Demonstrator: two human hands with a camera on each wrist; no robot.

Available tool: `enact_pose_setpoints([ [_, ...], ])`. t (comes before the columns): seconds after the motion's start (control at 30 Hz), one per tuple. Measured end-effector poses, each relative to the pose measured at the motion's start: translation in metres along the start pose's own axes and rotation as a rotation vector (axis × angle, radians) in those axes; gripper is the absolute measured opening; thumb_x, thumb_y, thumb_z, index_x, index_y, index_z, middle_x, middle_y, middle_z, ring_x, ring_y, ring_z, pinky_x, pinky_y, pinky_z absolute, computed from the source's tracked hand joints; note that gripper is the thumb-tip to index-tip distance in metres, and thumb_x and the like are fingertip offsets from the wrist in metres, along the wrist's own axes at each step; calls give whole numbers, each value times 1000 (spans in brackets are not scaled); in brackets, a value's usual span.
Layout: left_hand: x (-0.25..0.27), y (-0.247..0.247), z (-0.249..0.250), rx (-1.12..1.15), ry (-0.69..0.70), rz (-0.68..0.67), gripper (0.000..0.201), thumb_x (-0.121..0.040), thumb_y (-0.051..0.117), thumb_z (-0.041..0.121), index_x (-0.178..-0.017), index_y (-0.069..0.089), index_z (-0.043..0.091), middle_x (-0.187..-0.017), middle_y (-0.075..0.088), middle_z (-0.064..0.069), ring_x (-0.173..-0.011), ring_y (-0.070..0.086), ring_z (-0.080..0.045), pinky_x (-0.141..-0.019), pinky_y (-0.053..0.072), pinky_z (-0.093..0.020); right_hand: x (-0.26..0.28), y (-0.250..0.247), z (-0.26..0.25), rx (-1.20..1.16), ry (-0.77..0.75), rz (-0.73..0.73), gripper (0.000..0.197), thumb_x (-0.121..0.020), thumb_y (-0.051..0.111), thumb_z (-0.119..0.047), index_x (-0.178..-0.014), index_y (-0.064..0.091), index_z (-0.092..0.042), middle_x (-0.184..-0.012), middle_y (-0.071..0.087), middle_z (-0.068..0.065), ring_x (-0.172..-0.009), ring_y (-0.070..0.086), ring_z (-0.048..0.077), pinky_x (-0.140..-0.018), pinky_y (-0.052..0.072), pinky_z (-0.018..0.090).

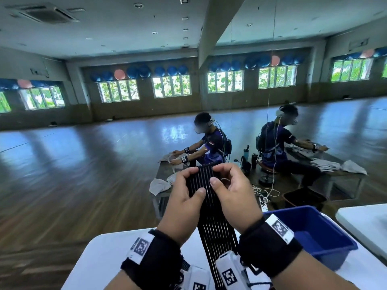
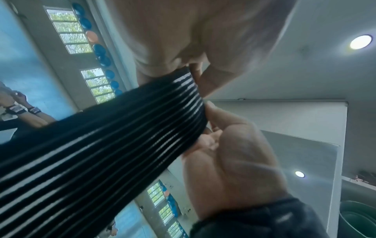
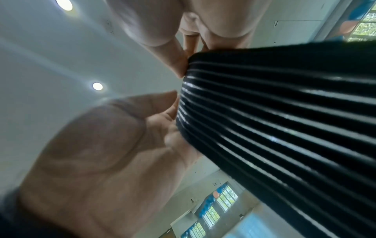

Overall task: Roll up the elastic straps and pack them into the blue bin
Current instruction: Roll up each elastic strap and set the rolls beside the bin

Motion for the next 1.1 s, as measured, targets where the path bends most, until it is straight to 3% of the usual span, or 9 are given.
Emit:
enact_pose_setpoints([
  [0.13, -2, 8, -9, -3, -54, 14, 53, -96, 46, -12, -130, 48, 27, -122, 64, -1, -105, 69, -15, -90, 58, -42, 1, -2, 9, 27, 35, 30, 24, -92, 62, -10, -107, 58, -29, -104, 66, -3, -95, 66, 13, -88, 56, 46],
  [0.37, -13, 2, -37, -35, -149, 76, 54, -95, 46, -12, -134, 48, 25, -127, 61, -5, -109, 67, -18, -95, 57, -40, 31, -5, 50, 136, 106, -74, 23, -83, 70, -8, -89, 63, -29, -86, 66, -9, -84, 63, 14, -84, 54, 46],
  [0.47, -17, 3, -53, -69, -168, 57, 53, -95, 46, -13, -135, 48, 22, -115, 62, 3, -86, 68, -4, -78, 59, -30, 55, -5, 77, 138, 205, -153, 25, -81, 72, -8, -91, 64, -30, -85, 66, -9, -83, 63, 13, -83, 55, 44],
  [0.53, -21, 3, -67, -80, -192, 52, 52, -95, 46, -13, -134, 48, 22, -109, 62, 9, -76, 66, 0, -72, 57, -31, 74, -8, 96, 140, 296, -189, 29, -79, 74, -7, -90, 64, -32, -82, 66, -11, -80, 62, 11, -80, 54, 41],
  [0.63, -29, 2, -91, -76, -255, 53, 52, -96, 48, -9, -134, 48, 27, -115, 63, 5, -87, 69, -13, -80, 58, -43, 112, -12, 124, 166, 446, -276, 31, -75, 76, -6, -90, 65, -31, -84, 69, -2, -78, 64, 13, -77, 55, 39],
  [0.73, -39, -1, -124, -101, -299, 66, 53, -94, 49, -9, -133, 48, 27, -122, 64, -2, -93, 68, -20, -71, 56, -34, 164, -19, 155, 189, 642, -426, 36, -71, 75, 3, -97, 69, -20, -92, 73, 5, -83, 68, 12, -79, 58, 37],
  [0.9, -49, -4, -186, -174, -389, 68, 55, -91, 51, -10, -138, 47, 18, -119, 64, -12, -80, 64, -18, -59, 49, -23, 243, -28, 180, 276, 874, -657, 46, -71, 67, 10, -106, 68, -20, -93, 66, -11, -72, 64, -9, -67, 50, 15],
  [1.03, -48, -8, -242, -290, -460, 33, 56, -87, 53, -7, -140, 47, 10, -123, 63, -16, -104, 66, -29, -86, 58, -40, 276, -39, 186, 300, 970, -533, 46, -74, 62, 9, -109, 68, -20, -101, 69, -1, -77, 68, 4, -69, 57, 24],
  [1.1, -46, -14, -275, -350, -519, 14, 57, -86, 55, -3, -141, 48, 10, -125, 63, -16, -110, 65, -31, -96, 56, -47, 289, -41, 188, 313, 998, -486, 45, -79, 61, 5, -111, 67, -27, -108, 68, -1, -80, 69, 12, -68, 55, 20],
])
Point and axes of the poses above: each hand's wrist, its own x-axis away from the middle knuckle, its own y-axis out of the palm, z = x × y, the point moved 4 cm from there along -x, towards the middle knuckle
